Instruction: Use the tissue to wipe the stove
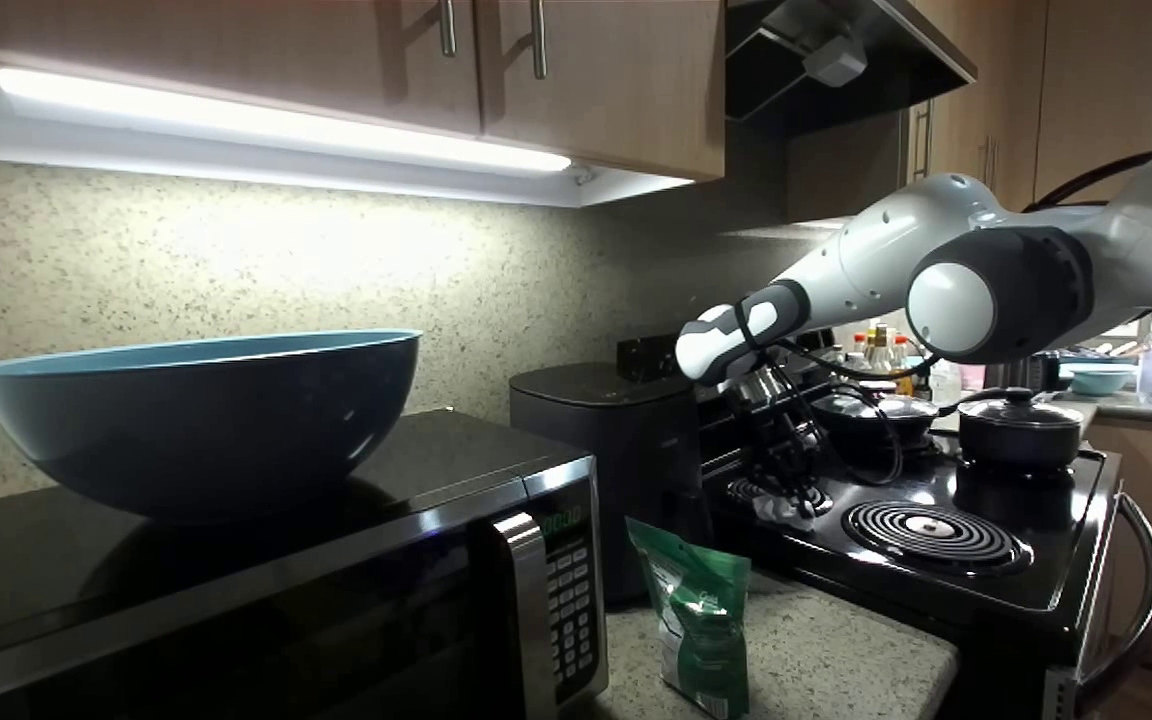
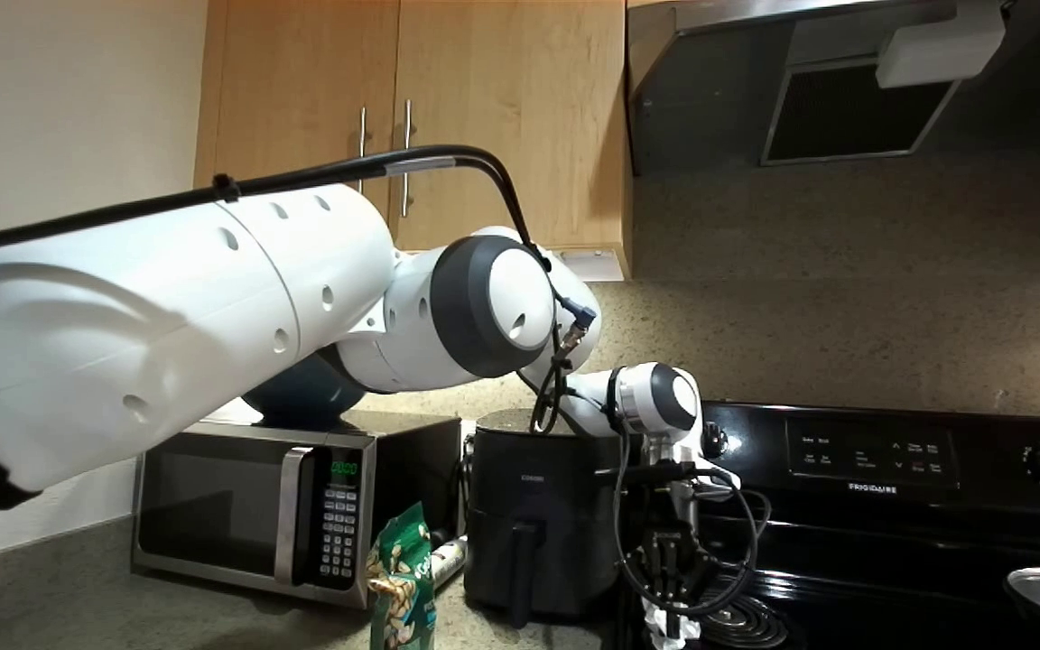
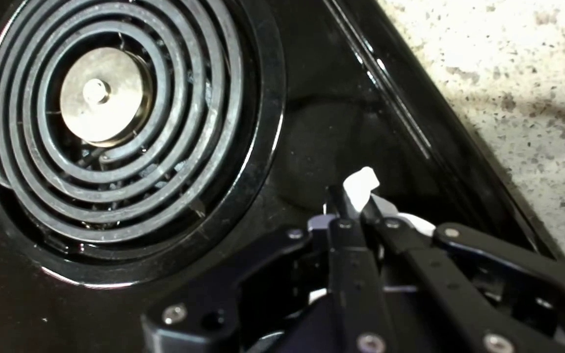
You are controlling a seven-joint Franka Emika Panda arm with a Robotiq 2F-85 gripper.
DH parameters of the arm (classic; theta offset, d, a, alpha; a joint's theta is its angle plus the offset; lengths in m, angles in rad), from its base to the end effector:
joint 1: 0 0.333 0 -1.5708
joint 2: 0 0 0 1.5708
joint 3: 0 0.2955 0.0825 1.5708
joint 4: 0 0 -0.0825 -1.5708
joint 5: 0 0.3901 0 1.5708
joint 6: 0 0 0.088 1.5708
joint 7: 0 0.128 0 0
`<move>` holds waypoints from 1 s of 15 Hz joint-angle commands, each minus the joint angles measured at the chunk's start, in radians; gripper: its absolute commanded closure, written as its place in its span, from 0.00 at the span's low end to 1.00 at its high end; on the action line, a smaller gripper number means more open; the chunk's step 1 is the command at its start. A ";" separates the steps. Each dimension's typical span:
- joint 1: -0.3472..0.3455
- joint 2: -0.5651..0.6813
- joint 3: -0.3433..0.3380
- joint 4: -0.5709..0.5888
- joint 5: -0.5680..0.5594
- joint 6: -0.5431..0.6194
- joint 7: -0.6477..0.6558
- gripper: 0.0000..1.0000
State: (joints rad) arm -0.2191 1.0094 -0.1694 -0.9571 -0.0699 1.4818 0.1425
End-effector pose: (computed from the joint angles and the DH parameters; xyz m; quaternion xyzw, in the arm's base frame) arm 0.6627 -0.2424 0.1996 0.9388 -0.2281 -0.2443 0.0838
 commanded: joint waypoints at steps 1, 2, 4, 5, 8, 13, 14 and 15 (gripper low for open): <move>-0.012 -0.009 0.001 -0.005 0.019 0.005 0.017 0.94; -0.022 -0.031 0.002 -0.020 0.037 0.042 0.039 0.94; -0.024 -0.071 -0.010 -0.053 0.056 0.117 0.106 0.94; -0.014 -0.090 -0.028 -0.076 0.041 0.153 0.143 0.94; 0.004 -0.176 -0.086 -0.181 0.012 0.246 0.256 0.95; 0.068 -0.278 -0.194 -0.366 -0.048 0.302 0.487 0.95; 0.080 -0.286 -0.211 -0.395 -0.055 0.312 0.539 0.94; 0.093 -0.283 -0.228 -0.413 -0.058 0.324 0.598 0.94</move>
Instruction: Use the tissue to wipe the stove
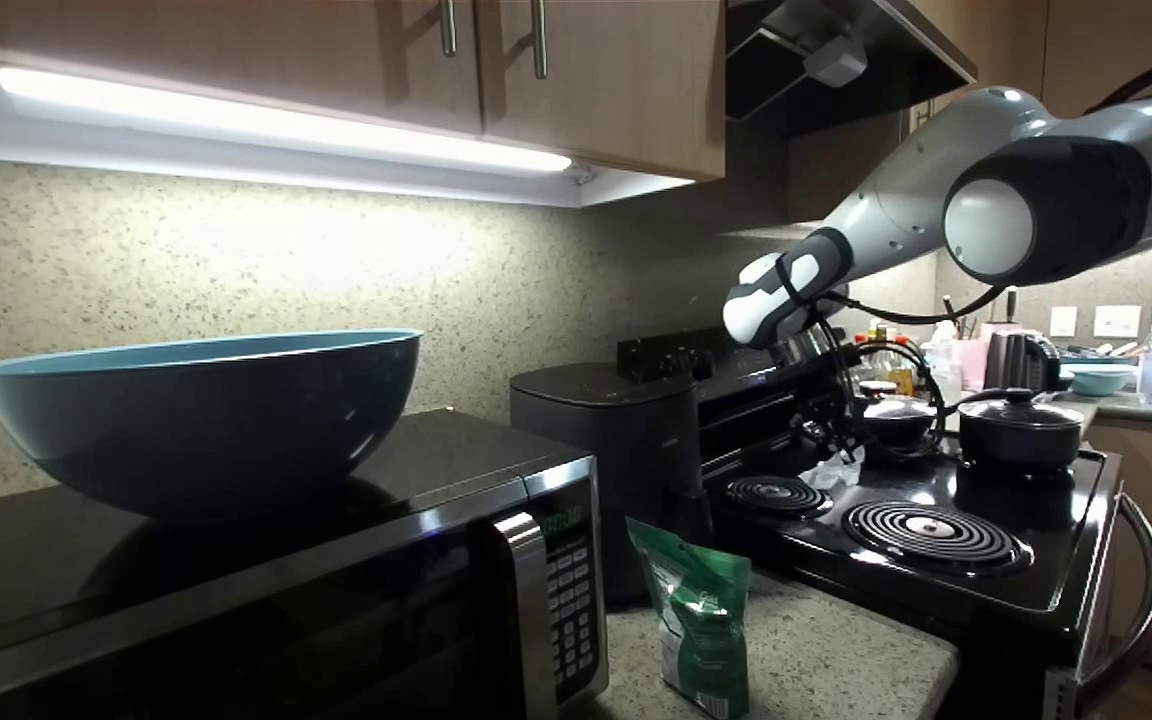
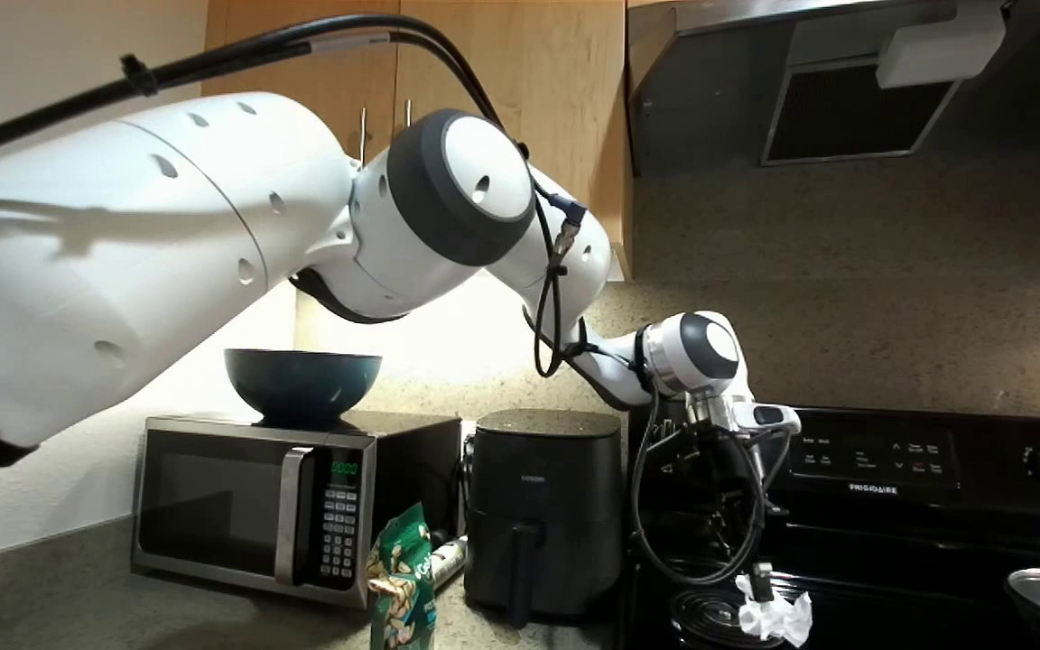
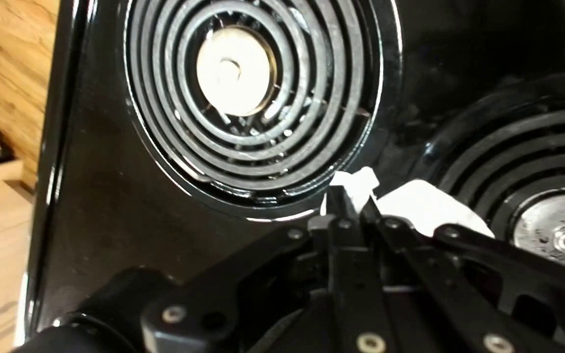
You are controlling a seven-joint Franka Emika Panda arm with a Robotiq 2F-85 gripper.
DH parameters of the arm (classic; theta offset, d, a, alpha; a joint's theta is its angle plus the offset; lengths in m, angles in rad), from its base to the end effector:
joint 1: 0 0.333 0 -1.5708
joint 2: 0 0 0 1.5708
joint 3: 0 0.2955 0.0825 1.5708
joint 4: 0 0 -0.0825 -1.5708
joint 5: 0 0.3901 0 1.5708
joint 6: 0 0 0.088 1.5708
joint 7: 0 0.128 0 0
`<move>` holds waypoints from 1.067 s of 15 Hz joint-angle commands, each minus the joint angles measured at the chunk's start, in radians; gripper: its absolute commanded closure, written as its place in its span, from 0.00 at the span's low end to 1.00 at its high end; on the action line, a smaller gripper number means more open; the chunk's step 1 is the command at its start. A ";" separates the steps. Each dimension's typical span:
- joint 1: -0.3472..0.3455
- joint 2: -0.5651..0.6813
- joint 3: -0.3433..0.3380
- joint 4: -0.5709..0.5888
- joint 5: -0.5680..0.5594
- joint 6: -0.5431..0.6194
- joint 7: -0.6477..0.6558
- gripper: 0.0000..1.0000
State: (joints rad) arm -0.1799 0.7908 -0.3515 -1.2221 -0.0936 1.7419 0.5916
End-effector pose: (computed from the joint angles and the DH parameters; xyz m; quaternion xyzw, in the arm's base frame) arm 0.6328 -0.3212 0.2703 0.8525 -0.4807 -0.1064 0.1758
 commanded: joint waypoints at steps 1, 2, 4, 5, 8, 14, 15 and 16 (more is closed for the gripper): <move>0.073 -0.054 -0.062 -0.148 -0.040 0.055 0.207 0.94; 0.010 -0.016 -0.006 -0.051 -0.026 0.012 0.114 0.95; 0.013 -0.010 -0.002 -0.056 -0.027 0.014 0.127 0.95; 0.011 -0.009 0.001 -0.052 -0.026 0.014 0.126 0.95; -0.006 0.007 -0.001 -0.024 -0.002 0.014 0.164 0.94; -0.185 0.128 0.072 0.119 0.228 -0.078 0.175 0.94; -0.209 0.151 0.084 0.143 0.255 -0.088 0.173 0.94; -0.230 0.173 0.097 0.167 0.278 -0.101 0.167 0.94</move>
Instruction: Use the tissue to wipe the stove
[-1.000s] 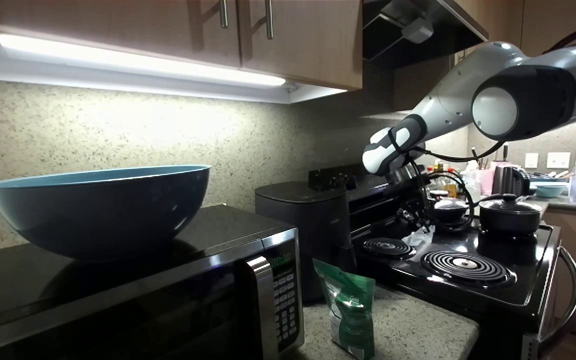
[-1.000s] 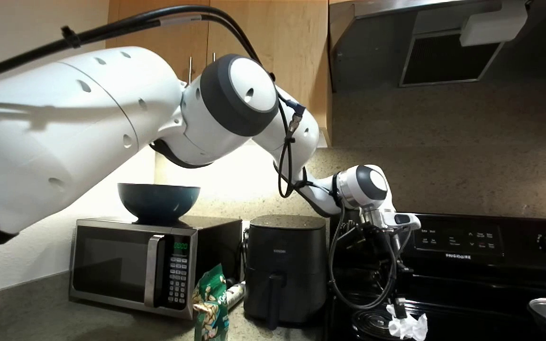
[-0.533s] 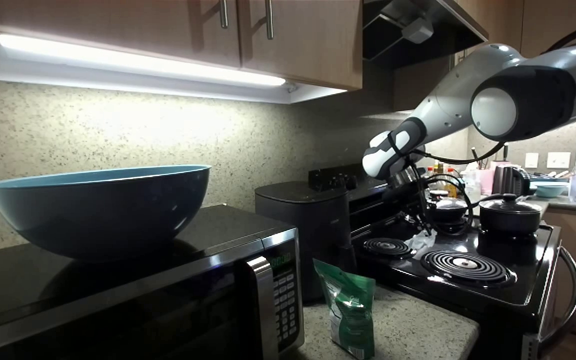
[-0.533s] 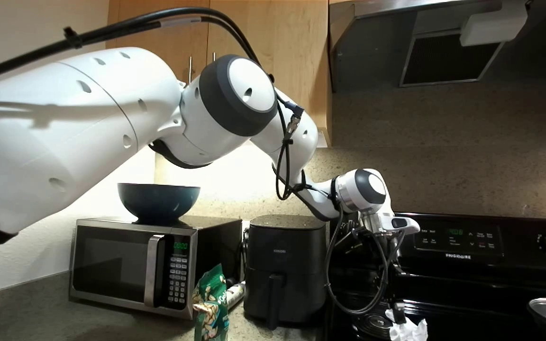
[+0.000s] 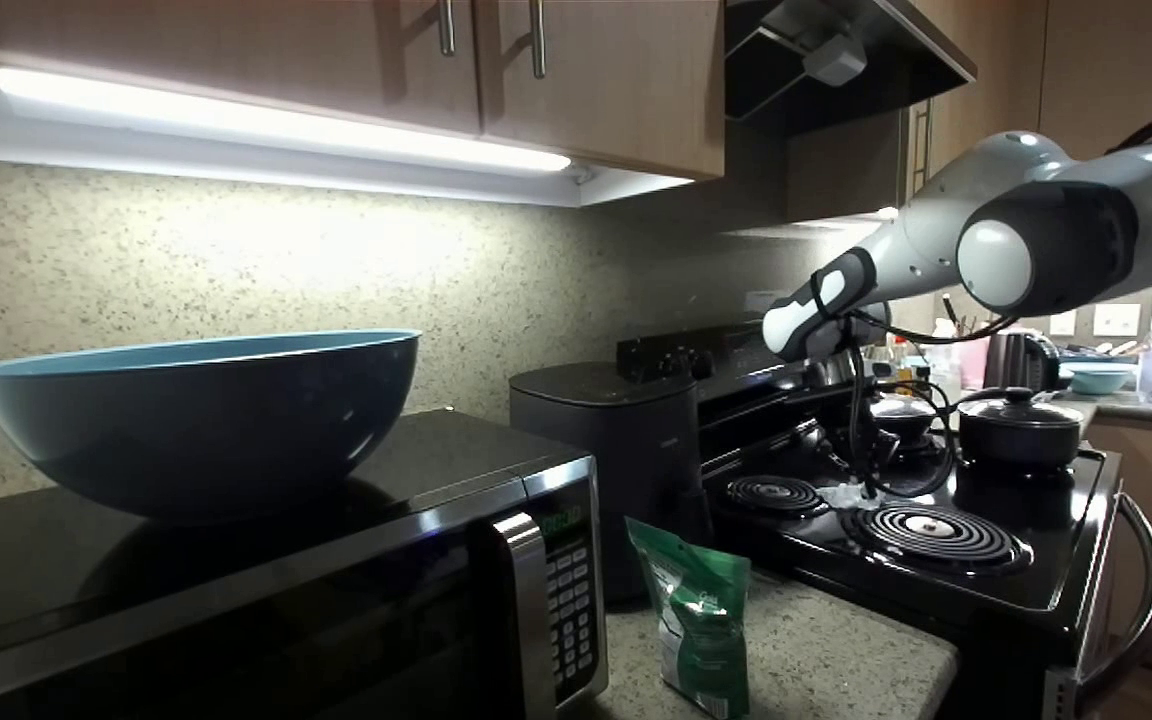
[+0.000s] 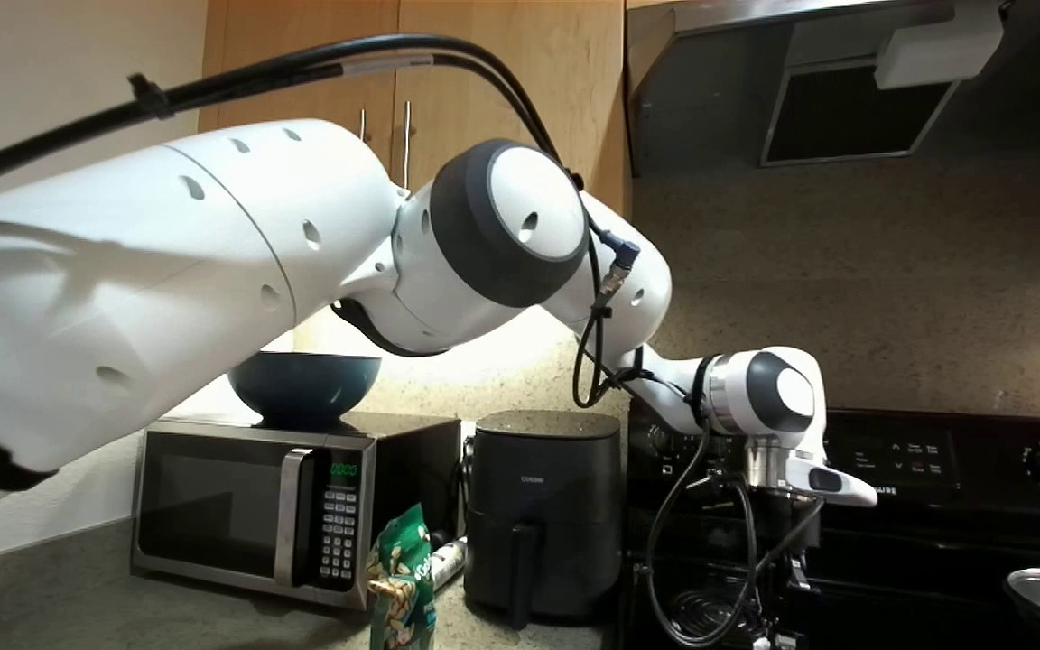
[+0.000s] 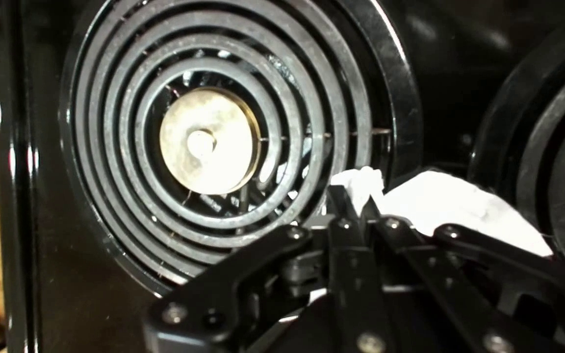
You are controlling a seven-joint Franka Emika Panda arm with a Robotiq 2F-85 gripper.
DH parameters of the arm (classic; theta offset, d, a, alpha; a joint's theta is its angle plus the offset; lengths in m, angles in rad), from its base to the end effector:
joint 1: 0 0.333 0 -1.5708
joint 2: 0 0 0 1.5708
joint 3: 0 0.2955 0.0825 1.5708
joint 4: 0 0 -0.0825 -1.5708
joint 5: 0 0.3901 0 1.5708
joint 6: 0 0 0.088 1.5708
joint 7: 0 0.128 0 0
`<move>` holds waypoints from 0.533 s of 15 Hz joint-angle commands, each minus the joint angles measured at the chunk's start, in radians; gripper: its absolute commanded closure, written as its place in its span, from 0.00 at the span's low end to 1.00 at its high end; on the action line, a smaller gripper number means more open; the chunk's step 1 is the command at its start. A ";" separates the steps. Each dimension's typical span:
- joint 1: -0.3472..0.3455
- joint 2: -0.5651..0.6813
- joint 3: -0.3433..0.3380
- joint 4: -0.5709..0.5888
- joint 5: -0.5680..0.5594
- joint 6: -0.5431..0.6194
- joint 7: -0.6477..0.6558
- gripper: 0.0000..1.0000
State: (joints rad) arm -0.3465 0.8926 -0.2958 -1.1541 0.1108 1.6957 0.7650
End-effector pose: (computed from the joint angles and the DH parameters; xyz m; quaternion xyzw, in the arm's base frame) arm 0.6017 -0.3737 0.2145 0.7629 -0.6234 -0.1528 0.0778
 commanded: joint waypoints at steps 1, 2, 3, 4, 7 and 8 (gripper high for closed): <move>-0.075 0.094 0.050 0.124 0.089 -0.064 -0.002 0.94; -0.087 0.115 0.058 0.151 0.103 -0.076 0.004 0.94; -0.091 0.132 0.055 0.185 0.104 -0.099 0.025 0.94; -0.084 0.158 0.040 0.215 0.094 -0.089 0.069 0.94; -0.072 0.210 0.014 0.294 0.065 -0.064 0.207 0.94; -0.061 0.221 -0.002 0.303 0.061 -0.039 0.252 0.94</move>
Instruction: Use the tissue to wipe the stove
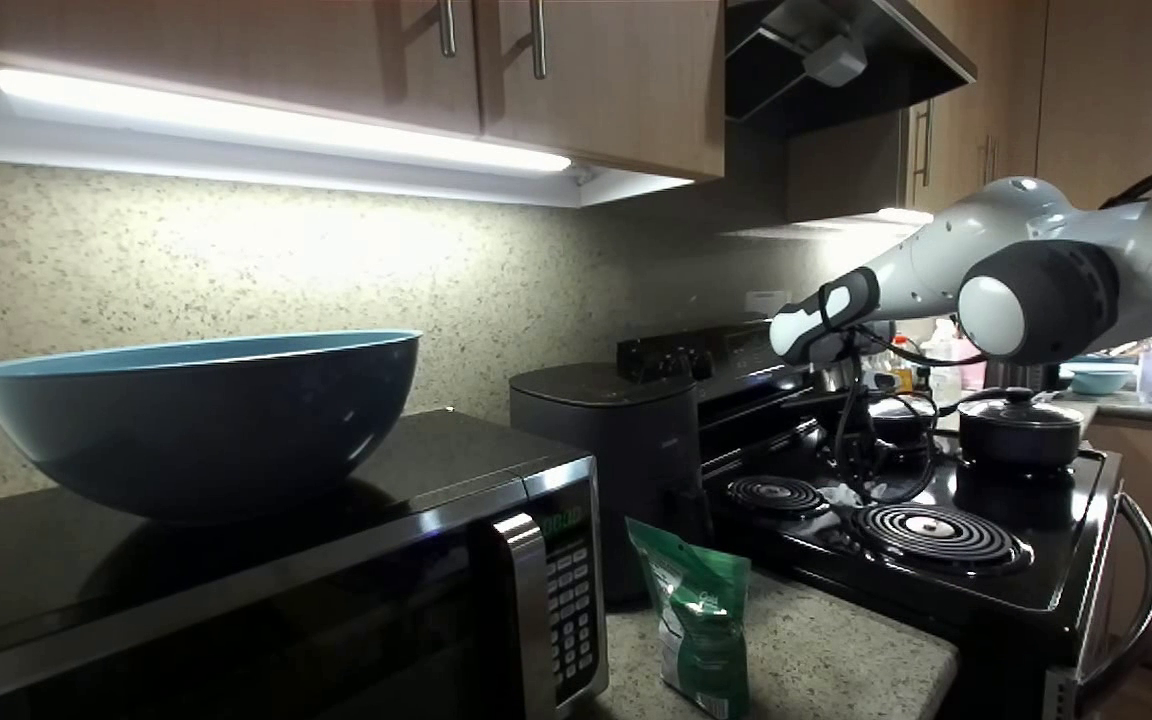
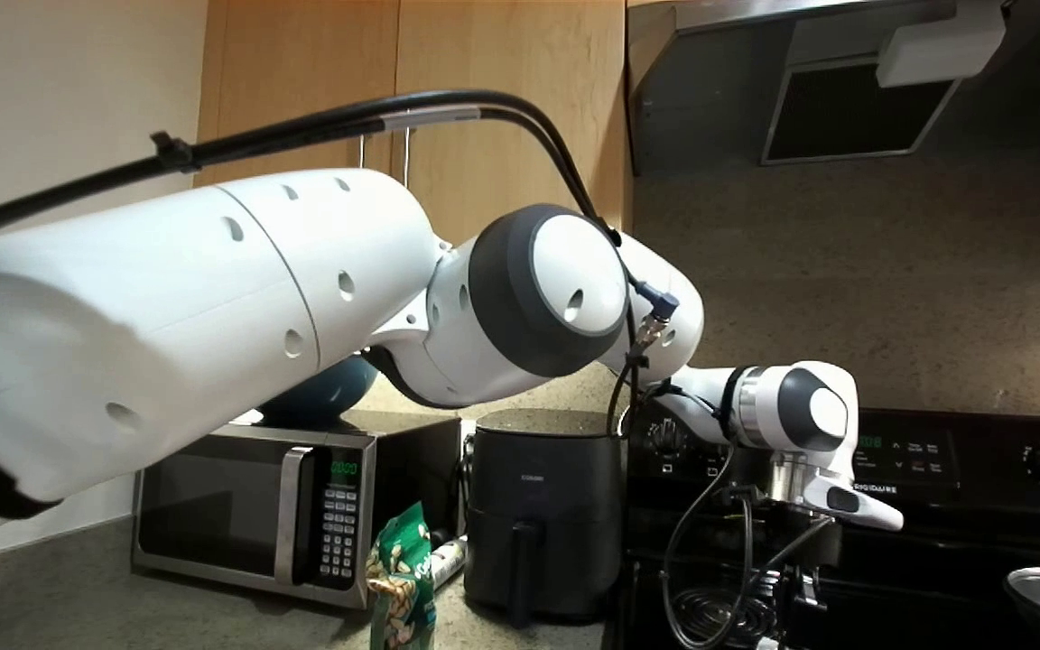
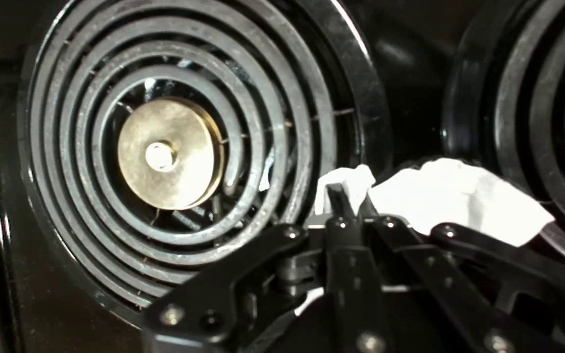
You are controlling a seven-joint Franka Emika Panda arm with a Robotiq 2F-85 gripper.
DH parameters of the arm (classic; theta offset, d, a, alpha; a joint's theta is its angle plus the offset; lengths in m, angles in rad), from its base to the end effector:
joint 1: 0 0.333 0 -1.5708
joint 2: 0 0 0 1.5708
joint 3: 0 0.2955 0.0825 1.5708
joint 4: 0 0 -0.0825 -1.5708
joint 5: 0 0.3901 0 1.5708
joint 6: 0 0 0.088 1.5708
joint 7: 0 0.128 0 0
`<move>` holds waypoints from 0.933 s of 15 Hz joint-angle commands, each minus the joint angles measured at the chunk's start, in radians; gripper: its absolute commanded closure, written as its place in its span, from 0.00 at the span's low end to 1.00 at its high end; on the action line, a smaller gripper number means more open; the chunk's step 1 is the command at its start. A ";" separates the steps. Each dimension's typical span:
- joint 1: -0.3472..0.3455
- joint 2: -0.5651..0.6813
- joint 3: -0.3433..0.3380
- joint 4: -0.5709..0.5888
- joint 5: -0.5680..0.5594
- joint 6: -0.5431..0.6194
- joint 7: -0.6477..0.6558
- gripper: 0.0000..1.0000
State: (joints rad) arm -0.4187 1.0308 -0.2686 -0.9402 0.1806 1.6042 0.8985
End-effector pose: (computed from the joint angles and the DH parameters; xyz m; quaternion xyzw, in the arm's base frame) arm 0.6115 -0.3925 0.1991 0.7086 -0.6843 -0.1638 0.0531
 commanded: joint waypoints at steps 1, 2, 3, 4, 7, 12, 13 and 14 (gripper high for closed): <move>0.014 0.099 -0.039 0.112 -0.012 0.060 0.161 0.94; 0.020 0.116 -0.053 0.133 -0.020 0.076 0.205 0.94; 0.023 0.132 -0.065 0.153 -0.026 0.083 0.250 0.94; 0.023 0.146 -0.078 0.172 -0.028 0.084 0.294 0.94; 0.021 0.183 -0.116 0.224 -0.034 0.076 0.420 0.94; -0.002 0.207 -0.102 0.289 -0.031 0.012 0.429 0.94; -0.011 0.192 -0.065 0.289 -0.005 0.004 0.349 0.94; -0.006 0.181 -0.052 0.282 0.004 0.011 0.320 0.94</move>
State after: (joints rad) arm -0.4072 1.2033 -0.3759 -0.6744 0.1474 1.6199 1.3221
